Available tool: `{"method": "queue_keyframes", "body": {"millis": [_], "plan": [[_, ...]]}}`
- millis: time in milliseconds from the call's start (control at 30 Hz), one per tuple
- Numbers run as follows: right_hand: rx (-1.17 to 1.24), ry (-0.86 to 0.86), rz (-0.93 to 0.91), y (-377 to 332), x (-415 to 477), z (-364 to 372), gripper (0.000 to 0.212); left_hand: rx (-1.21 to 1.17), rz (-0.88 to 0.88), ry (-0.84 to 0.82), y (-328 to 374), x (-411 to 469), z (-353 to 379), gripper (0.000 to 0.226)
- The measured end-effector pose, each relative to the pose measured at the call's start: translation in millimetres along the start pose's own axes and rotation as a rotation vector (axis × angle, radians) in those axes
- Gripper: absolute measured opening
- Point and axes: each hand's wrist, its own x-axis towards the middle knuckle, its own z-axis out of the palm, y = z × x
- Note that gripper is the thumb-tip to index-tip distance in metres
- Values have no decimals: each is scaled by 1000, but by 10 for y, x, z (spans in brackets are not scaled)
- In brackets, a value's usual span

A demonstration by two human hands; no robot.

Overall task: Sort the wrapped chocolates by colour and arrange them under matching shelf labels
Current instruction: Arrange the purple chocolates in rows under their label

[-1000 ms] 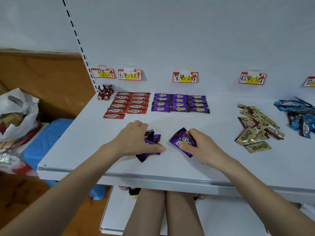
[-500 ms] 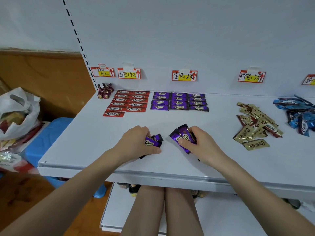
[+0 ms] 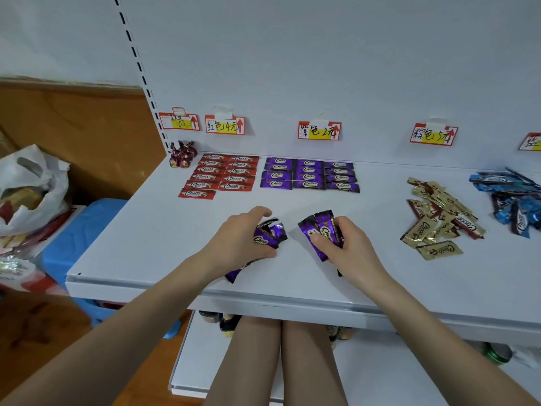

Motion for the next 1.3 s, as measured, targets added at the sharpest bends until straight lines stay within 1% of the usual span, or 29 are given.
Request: {"method": "queue_keyframes", "body": {"millis": [67, 133, 233, 300, 367, 433, 467, 500, 567, 633, 700, 800, 867, 900, 1033, 1133, 1200, 1300], "plan": [[22, 22, 8, -5, -5, 11, 20, 10, 53, 130, -17, -17, 23, 58], [49, 45, 15, -20, -13, 25, 19, -34, 69, 263, -27, -35, 58, 52], [138, 80, 45, -98, -10, 61, 23, -249, -5, 427, -6, -32, 94, 51], [302, 104, 99, -220, 8, 108, 20, -501, -120, 538, 61, -11, 100, 44], [503, 98, 159, -380, 44, 181, 16, -907, -256, 607, 167, 22, 93, 31], [669, 62, 185, -547, 79, 285, 14, -1340, -358, 597, 286, 33, 93, 25], [733, 46, 192, -627, 92, 347, 14, -1487, -378, 581, 341, 23, 96, 25], [785, 39, 204, -701, 100, 409, 15, -1587, -381, 567, 386, 7, 104, 25], [874, 45, 219, -812, 105, 530, 16, -1710, -353, 544, 443, -35, 119, 22], [924, 58, 202, -881, 106, 628, 18, -1780, -305, 516, 475, -83, 123, 22], [909, 94, 181, -921, 103, 706, 16, -1811, -260, 493, 495, -122, 114, 25], [830, 154, 149, -941, 104, 810, 11, -1820, -233, 493, 507, -166, 81, 39], [799, 183, 132, -938, 102, 860, 11, -1820, -253, 495, 479, -171, 64, 34], [809, 189, 133, -934, 100, 870, 14, -1819, -266, 495, 461, -171, 58, 30], [1015, 137, 172, -942, 111, 850, 26, -1837, -254, 498, 425, -147, 54, 30], [1161, 83, 264, -962, 152, 816, 31, -1863, -272, 488, 401, -126, 71, 27], [1212, 35, 305, -982, 192, 783, 35, -1884, -271, 454, 385, -140, 72, 28], [1219, 29, 312, -1010, 251, 749, 35, -1884, -226, 396, 381, -193, 58, 35]]}}
